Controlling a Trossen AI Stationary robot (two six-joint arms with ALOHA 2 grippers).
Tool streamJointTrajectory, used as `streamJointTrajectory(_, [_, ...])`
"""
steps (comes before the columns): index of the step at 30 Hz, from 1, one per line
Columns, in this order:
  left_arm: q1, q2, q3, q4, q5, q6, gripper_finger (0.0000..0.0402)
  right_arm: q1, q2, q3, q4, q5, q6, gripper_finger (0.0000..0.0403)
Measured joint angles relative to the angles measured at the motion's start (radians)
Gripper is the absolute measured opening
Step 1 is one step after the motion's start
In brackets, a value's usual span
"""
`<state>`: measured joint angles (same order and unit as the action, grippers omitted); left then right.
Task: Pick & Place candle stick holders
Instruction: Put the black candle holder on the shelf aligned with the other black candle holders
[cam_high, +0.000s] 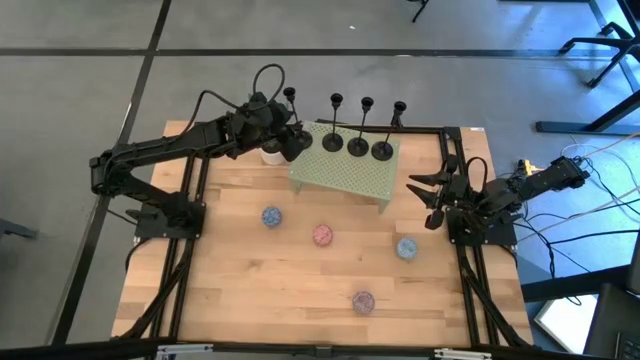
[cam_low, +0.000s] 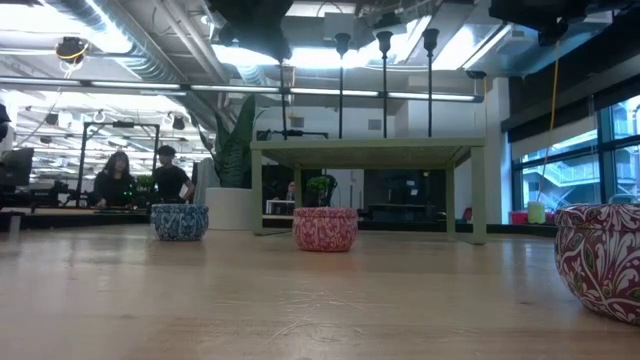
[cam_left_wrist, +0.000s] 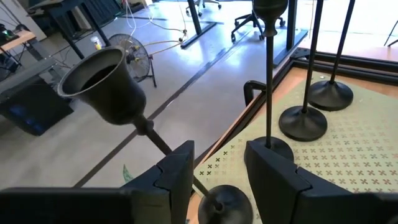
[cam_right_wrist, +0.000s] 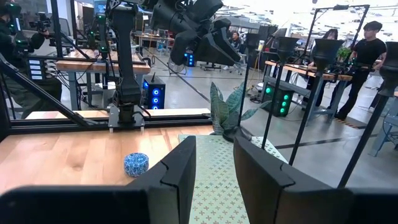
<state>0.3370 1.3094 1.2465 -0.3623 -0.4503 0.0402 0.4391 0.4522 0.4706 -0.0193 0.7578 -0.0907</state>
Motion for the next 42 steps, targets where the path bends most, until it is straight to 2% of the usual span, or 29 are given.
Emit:
streamJointTrajectory(10, [0.049,0.007,0.000,0.000,0.001,0.018,0.0141,0.000,0.000,0.000,0.000,0.000,0.000,0.0113])
streamJointTrajectory(15, [0.090,0.036,0.000,0.000,0.130,0.064,0.0141,0.000,0.000,0.000,0.000,0.000,-0.001,0.0113])
streamJointTrajectory(21, [0.119,0.064,0.000,0.010,0.086,0.067,0.0141,0.000,0.000,0.000,0.000,0.000,-0.001,0.0113])
streamJointTrajectory(25, [0.136,0.066,0.000,0.029,0.149,0.068,0.0141,0.000,0.000,0.000,0.000,0.000,-0.007,0.0113])
streamJointTrajectory(30, [0.155,0.066,0.000,0.056,0.167,0.068,0.0141,0.000,0.000,0.000,0.000,0.000,-0.022,0.0113])
streamJointTrajectory(34, [0.165,0.066,0.000,0.053,0.240,0.068,0.0141,0.000,0.000,0.000,0.000,0.000,-0.022,0.0113])
streamJointTrajectory(42, [0.172,0.066,0.000,0.069,0.236,0.077,0.0141,0.000,0.000,0.000,0.000,0.000,-0.022,0.0113])
